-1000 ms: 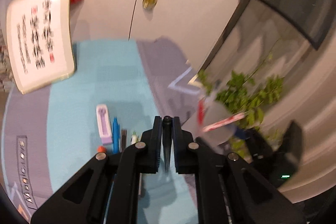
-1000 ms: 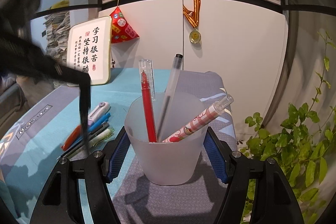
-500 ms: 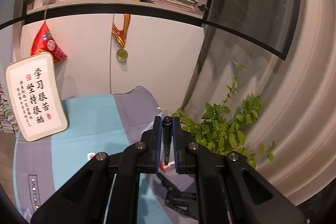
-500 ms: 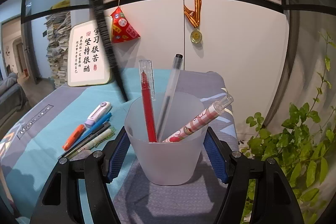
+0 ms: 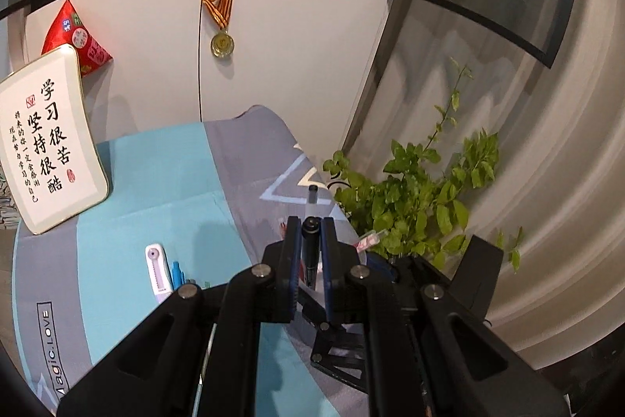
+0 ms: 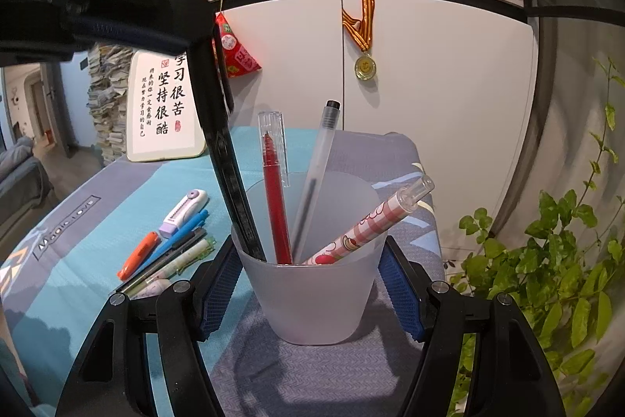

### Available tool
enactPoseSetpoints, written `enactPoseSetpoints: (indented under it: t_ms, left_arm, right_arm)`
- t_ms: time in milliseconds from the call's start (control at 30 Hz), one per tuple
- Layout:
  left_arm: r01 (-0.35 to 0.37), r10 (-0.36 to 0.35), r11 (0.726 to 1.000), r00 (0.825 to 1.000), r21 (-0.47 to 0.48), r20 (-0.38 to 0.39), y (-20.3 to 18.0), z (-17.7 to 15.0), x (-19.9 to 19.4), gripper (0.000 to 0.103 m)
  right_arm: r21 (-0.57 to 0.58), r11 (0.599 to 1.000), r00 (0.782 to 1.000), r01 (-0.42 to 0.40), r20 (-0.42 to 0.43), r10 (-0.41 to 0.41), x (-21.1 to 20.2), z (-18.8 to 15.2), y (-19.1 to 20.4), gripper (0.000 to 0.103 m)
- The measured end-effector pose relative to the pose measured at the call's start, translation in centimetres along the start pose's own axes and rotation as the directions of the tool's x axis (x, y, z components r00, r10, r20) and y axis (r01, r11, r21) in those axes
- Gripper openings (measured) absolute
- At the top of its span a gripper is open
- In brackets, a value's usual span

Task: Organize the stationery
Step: 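Lower the black marker into the frosted cup and open the left gripper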

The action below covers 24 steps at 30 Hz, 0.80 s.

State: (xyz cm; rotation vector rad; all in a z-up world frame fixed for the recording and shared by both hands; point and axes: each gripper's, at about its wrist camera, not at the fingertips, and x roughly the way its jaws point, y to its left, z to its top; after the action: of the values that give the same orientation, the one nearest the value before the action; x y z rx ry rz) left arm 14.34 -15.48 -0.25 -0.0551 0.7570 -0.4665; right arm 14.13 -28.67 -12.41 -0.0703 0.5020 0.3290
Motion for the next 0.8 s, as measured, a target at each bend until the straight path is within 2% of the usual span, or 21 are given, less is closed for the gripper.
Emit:
enactPoseSetpoints:
  t_ms: [333, 400, 467, 533, 567, 667, 800]
  left_arm:
    - [0.006, -0.004, 1.000, 0.998, 0.030, -0.056, -0.5, -0.9, 1.2, 0.008]
    - [0.004, -0.003, 1.000, 0.998, 0.028, -0.064, -0.2, -1.1, 1.2, 0.010]
    - [0.003, -0.002, 1.000, 0.998, 0.018, -0.061, 0.5, -1.2, 0.7, 0.020]
    - [-0.013, 0.013, 1.000, 0.999, 0.008, -0.046, 1.0, -1.2, 0.2, 0.032]
    - [-0.026, 0.026, 1.000, 0.999, 0.003, -0.037, 1.4, -1.3, -0.1, 0.034]
    - [-0.069, 0.069, 0.997, 0.997, -0.019, -0.032, 3.1, -1.6, -0.5, 0.034]
    - [-0.136, 0.130, 0.987, 0.988, -0.080, -0.078, 6.3, -2.9, 0.2, 0.032]
  right_arm:
    - [0.000, 1.000, 1.000, 0.000, 0.000, 0.000, 0.0, 0.0, 0.0, 0.071]
    - [0.000, 1.000, 1.000, 0.000, 0.000, 0.000, 0.0, 0.0, 0.0, 0.071]
    - [0.001, 1.000, 1.000, -0.002, 0.000, 0.002, 0.0, 0.0, 0.0, 0.071]
    - [0.002, 1.000, 1.000, -0.002, 0.000, 0.002, 0.1, 0.0, 0.0, 0.071]
    - [0.002, 1.000, 1.000, -0.002, -0.001, 0.002, 0.0, 0.0, 0.0, 0.071]
    - [0.001, 1.000, 1.000, -0.002, -0.001, 0.002, 0.1, 0.0, 0.1, 0.071]
    - [0.001, 1.000, 1.000, -0.002, -0.001, 0.002, 0.1, -0.1, 0.1, 0.071]
